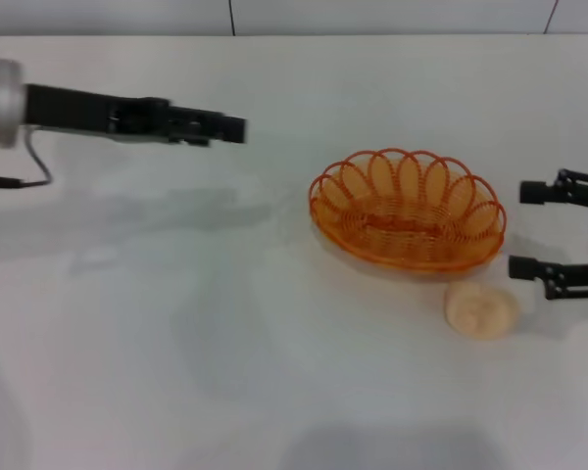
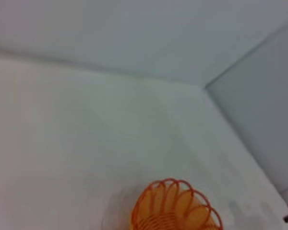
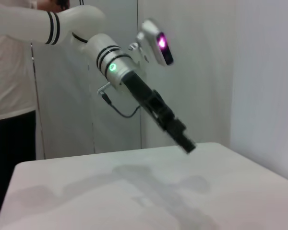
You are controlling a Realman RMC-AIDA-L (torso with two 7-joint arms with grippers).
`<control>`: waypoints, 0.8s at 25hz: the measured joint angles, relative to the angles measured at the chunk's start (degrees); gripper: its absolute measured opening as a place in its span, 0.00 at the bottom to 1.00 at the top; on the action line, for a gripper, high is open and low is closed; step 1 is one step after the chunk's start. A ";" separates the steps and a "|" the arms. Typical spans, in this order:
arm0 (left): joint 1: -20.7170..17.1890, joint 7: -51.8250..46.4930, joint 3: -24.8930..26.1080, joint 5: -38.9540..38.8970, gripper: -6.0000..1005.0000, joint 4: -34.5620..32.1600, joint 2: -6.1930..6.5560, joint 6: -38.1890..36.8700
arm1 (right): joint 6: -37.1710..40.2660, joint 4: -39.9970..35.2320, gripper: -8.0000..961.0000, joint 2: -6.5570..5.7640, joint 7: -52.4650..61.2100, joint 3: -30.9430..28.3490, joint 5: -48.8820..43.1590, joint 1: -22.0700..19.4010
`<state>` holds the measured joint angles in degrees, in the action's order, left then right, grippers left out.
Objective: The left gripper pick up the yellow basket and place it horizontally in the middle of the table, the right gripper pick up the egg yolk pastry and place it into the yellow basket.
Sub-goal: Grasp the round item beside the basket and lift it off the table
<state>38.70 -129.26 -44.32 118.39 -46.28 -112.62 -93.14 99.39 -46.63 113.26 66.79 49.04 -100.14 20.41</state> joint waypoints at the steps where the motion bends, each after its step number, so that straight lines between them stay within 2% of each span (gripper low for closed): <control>1: -1.18 3.87 0.80 -1.08 0.81 -0.09 0.21 -0.37 | 0.48 -0.02 0.82 -0.14 0.27 -0.01 0.00 -0.33; 2: -3.44 11.62 1.72 -3.09 0.81 -0.42 0.72 -0.66 | 1.17 -0.04 0.82 -0.30 0.61 0.00 -0.01 -0.92; 3: -3.44 11.62 1.72 -3.09 0.81 -0.42 0.72 -0.66 | 1.59 -0.05 0.82 -0.37 0.82 -0.01 -0.02 -1.36; 7: -6.41 22.99 1.70 -3.84 0.81 -1.64 2.12 -1.57 | 2.11 -0.16 0.82 -0.22 0.51 0.41 -0.63 -2.98; 10: -8.27 32.83 1.89 -4.53 0.81 -2.05 2.41 -3.17 | 2.35 -0.16 0.81 0.18 0.33 0.73 -2.46 -3.37; 15: -11.42 49.26 1.86 -4.64 0.81 -2.37 1.75 -6.85 | 0.70 -0.19 0.81 1.52 -0.41 0.80 -5.19 -3.20; 18: -13.55 56.90 1.74 -3.22 0.81 -2.38 0.83 -7.22 | -1.44 -0.06 0.81 1.72 -0.60 1.35 -5.33 -3.08; 20: -14.22 58.67 1.78 -1.72 0.81 -2.19 0.51 -6.72 | -3.07 0.36 0.81 1.76 -0.65 1.87 -5.34 -2.83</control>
<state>24.48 -70.59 -42.54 116.67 -48.47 -112.11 -99.86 96.32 -46.27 115.02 66.14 50.92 -105.48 17.58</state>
